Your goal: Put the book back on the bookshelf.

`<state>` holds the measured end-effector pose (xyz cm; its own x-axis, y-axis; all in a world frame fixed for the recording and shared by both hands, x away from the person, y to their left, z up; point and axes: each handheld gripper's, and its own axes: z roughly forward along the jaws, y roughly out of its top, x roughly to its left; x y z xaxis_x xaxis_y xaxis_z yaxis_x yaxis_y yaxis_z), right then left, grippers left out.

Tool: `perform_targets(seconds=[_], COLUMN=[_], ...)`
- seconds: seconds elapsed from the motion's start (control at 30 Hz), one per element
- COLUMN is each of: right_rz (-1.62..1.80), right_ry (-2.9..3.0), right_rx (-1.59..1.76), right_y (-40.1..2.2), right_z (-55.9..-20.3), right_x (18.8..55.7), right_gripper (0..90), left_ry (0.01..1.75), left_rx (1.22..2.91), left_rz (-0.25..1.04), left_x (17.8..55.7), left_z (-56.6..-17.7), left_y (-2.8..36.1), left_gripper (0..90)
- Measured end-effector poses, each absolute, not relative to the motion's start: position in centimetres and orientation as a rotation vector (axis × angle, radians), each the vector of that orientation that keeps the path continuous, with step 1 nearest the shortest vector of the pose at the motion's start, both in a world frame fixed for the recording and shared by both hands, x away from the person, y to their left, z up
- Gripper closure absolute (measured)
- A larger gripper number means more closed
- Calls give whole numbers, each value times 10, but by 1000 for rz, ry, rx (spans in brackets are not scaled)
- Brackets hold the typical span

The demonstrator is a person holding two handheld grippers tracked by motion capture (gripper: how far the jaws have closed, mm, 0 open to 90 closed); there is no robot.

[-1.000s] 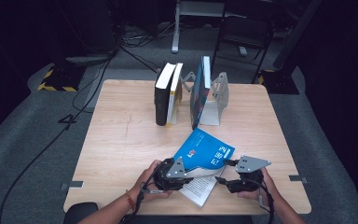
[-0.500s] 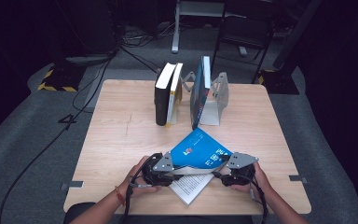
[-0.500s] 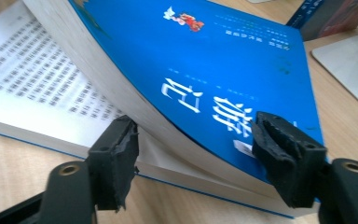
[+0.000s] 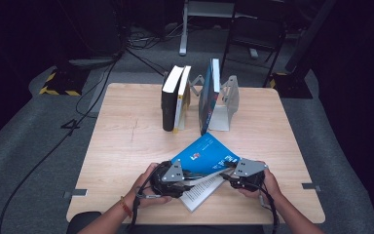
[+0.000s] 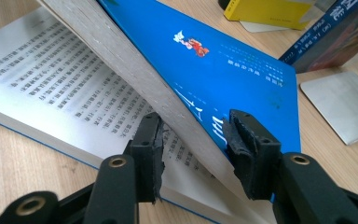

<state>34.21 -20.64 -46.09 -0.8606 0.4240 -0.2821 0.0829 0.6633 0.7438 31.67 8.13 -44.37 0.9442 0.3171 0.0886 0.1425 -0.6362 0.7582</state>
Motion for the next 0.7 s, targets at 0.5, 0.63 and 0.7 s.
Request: perform_targets(seconds=[0.5,0.63,0.7], right_rz=[1092,1114,1131], right_ry=[2482,2467,2474], right_rx=[391,461,480], right_y=[-194,-210,-220], right_z=[-455,-460,-462], right_x=[347,358,365], right_gripper=[496,433,419], left_ry=[373,380,378], left_rx=[2263,2232,2226], left_rz=[367,318,293], left_x=[322,326,328], left_z=[-445,-446,-446], left_y=[81,94,101], left_gripper=[714,716,714])
